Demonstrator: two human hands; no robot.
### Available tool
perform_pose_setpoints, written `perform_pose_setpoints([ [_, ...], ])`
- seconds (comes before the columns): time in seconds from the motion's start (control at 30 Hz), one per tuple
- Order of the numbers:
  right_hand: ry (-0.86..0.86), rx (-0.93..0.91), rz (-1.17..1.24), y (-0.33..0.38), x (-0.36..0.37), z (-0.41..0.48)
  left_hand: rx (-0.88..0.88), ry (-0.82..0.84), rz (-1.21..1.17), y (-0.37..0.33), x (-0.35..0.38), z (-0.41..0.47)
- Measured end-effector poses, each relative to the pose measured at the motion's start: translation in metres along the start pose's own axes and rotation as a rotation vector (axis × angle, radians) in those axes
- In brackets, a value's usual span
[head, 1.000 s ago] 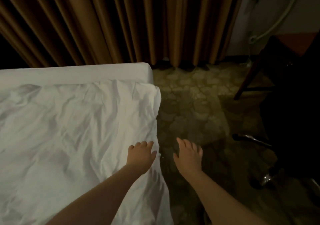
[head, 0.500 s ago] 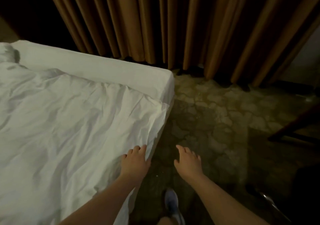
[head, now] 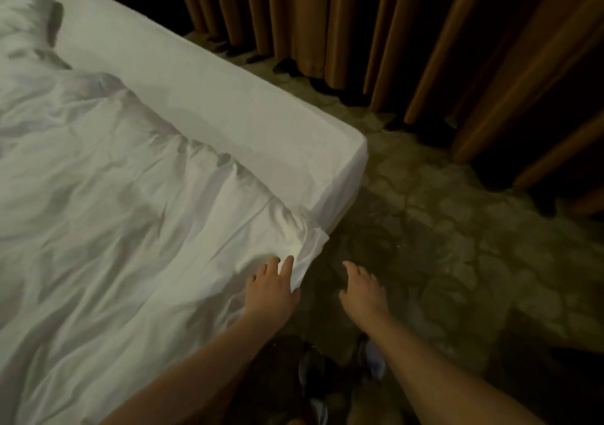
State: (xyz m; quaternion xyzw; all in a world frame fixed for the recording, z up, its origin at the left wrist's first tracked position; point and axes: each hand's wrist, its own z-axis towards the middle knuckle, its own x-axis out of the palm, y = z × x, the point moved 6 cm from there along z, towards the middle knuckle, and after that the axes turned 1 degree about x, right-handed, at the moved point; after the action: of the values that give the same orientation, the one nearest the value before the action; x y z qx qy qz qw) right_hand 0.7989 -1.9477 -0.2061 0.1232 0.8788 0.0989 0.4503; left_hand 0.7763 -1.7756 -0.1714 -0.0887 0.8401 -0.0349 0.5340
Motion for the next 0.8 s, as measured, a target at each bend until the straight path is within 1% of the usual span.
perform_pose_setpoints([
  [0.17, 0.09, -0.176, -0.1, 0.034, 0.001, 0.078, -0.199, 0.049, -0.072, 0.007, 0.007, 0.03],
  [0.27, 0.053, -0.263, -0.18, 0.06, 0.012, 0.114, -0.313, 0.06, -0.134, 0.003, 0.023, 0.04],
  [0.33, 0.011, -0.321, -0.218, 0.073, 0.02, 0.13, -0.336, 0.027, -0.176, -0.002, 0.031, 0.049],
  [0.4, 0.027, -0.355, -0.229, 0.081, 0.025, 0.142, -0.342, 0.013, -0.158, -0.009, 0.035, 0.055],
  [0.5, 0.052, -0.441, -0.157, 0.096, 0.014, 0.14, -0.363, 0.01, -0.093, -0.014, 0.037, 0.056],
  [0.53, 0.061, -0.459, -0.085, 0.102, 0.004, 0.133, -0.379, -0.015, -0.092, -0.016, 0.031, 0.055],
  [0.57, 0.068, -0.469, 0.015, 0.107, -0.008, 0.123, -0.397, -0.081, -0.111, -0.018, 0.019, 0.054],
  [0.67, 0.028, -0.522, 0.349, 0.126, -0.06, 0.091, -0.417, -0.33, -0.21, -0.014, -0.026, 0.055],
  [0.73, -0.001, -0.609, 0.473, 0.145, -0.102, 0.073, -0.441, -0.473, -0.288, -0.005, -0.073, 0.051],
  [0.8, 0.019, -0.689, 0.495, 0.168, -0.142, 0.056, -0.466, -0.571, -0.326, 0.003, -0.129, 0.042],
])
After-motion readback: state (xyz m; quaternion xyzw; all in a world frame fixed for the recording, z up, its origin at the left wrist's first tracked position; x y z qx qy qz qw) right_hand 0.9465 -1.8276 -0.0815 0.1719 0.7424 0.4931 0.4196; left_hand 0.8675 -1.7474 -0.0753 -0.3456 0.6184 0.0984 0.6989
